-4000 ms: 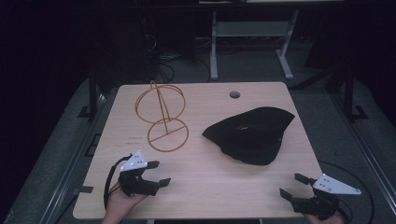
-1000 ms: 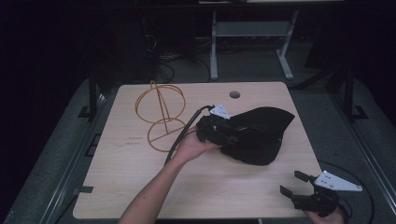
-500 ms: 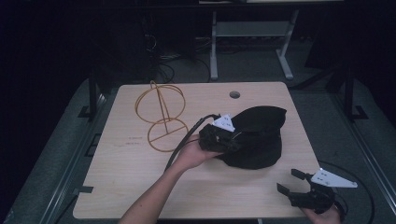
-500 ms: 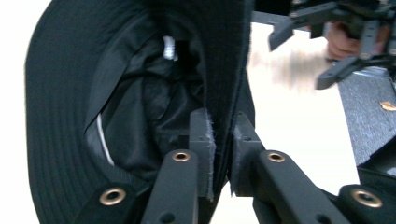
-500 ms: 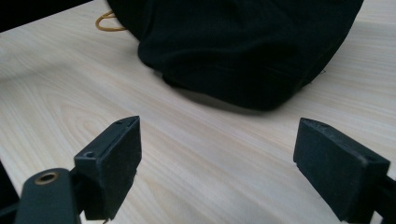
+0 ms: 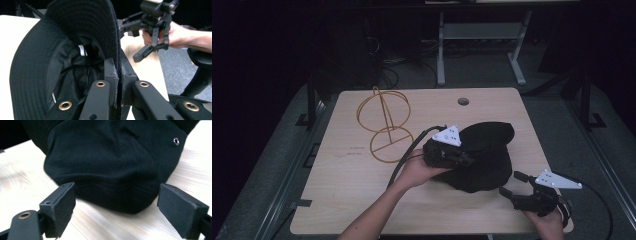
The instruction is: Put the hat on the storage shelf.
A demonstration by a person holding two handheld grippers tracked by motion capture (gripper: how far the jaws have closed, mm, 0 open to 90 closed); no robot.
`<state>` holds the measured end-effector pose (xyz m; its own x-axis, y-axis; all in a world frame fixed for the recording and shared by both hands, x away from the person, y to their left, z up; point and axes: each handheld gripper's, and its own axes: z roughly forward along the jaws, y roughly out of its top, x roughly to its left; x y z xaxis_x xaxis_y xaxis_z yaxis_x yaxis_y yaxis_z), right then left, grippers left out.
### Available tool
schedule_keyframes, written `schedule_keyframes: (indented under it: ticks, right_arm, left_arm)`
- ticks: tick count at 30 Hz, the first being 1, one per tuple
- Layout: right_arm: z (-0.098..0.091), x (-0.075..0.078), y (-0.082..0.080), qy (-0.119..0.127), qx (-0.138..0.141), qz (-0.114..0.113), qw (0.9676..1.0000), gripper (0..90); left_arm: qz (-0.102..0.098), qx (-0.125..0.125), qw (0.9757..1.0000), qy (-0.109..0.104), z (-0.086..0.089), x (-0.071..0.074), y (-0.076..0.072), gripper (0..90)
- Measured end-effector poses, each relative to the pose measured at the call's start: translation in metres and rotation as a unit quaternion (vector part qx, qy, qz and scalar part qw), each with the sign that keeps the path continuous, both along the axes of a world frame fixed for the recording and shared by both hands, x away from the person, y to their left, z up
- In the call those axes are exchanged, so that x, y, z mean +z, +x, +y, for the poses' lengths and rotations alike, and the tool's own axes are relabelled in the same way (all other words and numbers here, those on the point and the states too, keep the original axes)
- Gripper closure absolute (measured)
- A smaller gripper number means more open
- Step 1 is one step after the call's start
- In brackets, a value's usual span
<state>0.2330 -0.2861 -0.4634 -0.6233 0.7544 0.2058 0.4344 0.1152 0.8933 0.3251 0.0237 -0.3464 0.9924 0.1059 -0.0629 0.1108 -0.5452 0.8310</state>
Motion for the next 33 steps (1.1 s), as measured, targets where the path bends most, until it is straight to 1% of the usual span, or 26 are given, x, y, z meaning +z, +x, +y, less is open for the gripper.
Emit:
schedule_keyframes:
  ticks: [1,3,4,5,7,8,10,11,12,13,15,17,18,19,21,22,23,24,25,27,28,31,33]
  right_arm:
    - [0.001,-0.001,0.001,0.003,0.002,0.003,1.0,14.6]
    - [0.005,-0.003,0.003,0.001,0.009,0.003,1.0,14.2]
    - [0.007,-0.003,0.004,0.003,0.011,0.001,0.9999,14.2]
    - [0.007,-0.004,0.005,0.004,0.013,0.003,0.9999,14.2]
    - [0.01,-0.005,0.009,0.01,0.018,0.005,0.9998,14.4]
    - [0.012,-0.006,0.011,0.016,0.022,0.009,0.9996,15.0]
    - [0.014,-0.008,0.017,0.021,0.025,0.013,0.9994,16.0]
    - [0.015,-0.008,0.019,0.022,0.027,0.016,0.9993,19.4]
    - [0.016,-0.009,0.02,0.023,0.034,0.012,0.9991,24.9]
    - [0.017,-0.009,0.022,0.018,0.037,0.007,0.9991,28.3]
    - [0.019,-0.009,0.024,0.01,0.038,0.005,0.9992,36.5]
    - [0.02,-0.011,0.029,0.009,0.034,0.003,0.9994,45.6]
    - [0.02,-0.012,0.031,0.007,0.033,0.002,0.9994,52.6]
    - [0.021,-0.012,0.032,0.004,0.031,0.002,0.9995,56.2]
    - [0.023,-0.013,0.035,0.003,0.029,0.003,0.9996,67.4]
    - [0.024,-0.012,0.036,-0.003,0.027,0.0,0.9996,72.8]
    - [0.025,-0.012,0.036,-0.009,0.026,-0.004,0.9996,76.4]
    - [0.025,-0.011,0.036,-0.007,0.026,-0.002,0.9996,80.6]
    - [0.025,-0.011,0.037,-0.008,0.027,-0.005,0.9996,82.0]
    - [0.023,-0.01,0.036,-0.009,0.028,-0.008,0.9995,84.6]
    - [0.023,-0.009,0.035,-0.01,0.028,-0.009,0.9995,85.5]
    - [0.021,-0.005,0.031,-0.009,0.03,-0.018,0.9993,86.2]
    - [0.019,-0.002,0.028,-0.014,0.031,-0.026,0.9991,86.5]
  left_arm:
    - [-0.001,0.0,1.0,-0.001,0.0,0.0,-0.001,85.9]
    - [-0.002,-0.001,1.0,-0.004,-0.001,0.0,-0.001,86.0]
    - [-0.001,-0.003,1.0,-0.005,-0.002,0.0,0.0,85.9]
    - [0.007,-0.002,0.9999,-0.01,-0.002,0.0,0.0,86.0]
    - [0.01,-0.007,0.9998,-0.014,-0.005,-0.001,0.001,85.9]
    - [0.01,-0.005,0.9998,-0.013,-0.006,-0.001,0.001,85.9]
    - [0.009,-0.004,0.9999,-0.012,-0.009,-0.001,0.001,85.9]
    - [0.007,-0.006,0.9999,-0.01,-0.01,-0.001,0.002,85.9]
    - [0.007,-0.006,0.9999,-0.009,-0.011,-0.001,0.001,85.9]
    - [0.006,-0.007,0.9999,-0.009,-0.012,-0.001,0.001,85.9]
    - [0.008,-0.009,0.9999,-0.007,-0.014,-0.002,0.001,85.9]
    - [0.009,-0.012,0.9999,-0.005,-0.016,-0.002,0.001,85.9]
    - [0.011,-0.012,0.9999,-0.004,-0.016,-0.003,0.001,85.9]
    - [0.011,-0.011,0.9999,-0.003,-0.017,-0.003,0.001,85.9]
    - [0.012,-0.012,0.9998,-0.004,-0.018,-0.004,0.001,85.9]
    - [0.012,-0.014,0.9998,-0.004,-0.017,-0.004,0.001,85.9]
    - [0.013,-0.014,0.9998,-0.006,-0.017,-0.004,0.001,85.8]
    - [0.014,-0.012,0.9998,-0.008,-0.016,-0.004,0.002,85.9]
    - [0.012,-0.011,0.9998,-0.007,-0.015,-0.003,0.002,85.8]
    - [0.013,-0.007,0.9998,-0.012,-0.013,-0.002,0.003,85.8]
    - [0.011,-0.007,0.9999,-0.01,-0.011,-0.001,0.003,85.8]
    - [0.005,0.002,1.0,-0.008,-0.004,0.002,0.002,83.7]
    - [-0.003,0.006,1.0,-0.004,0.001,0.003,0.0,81.5]
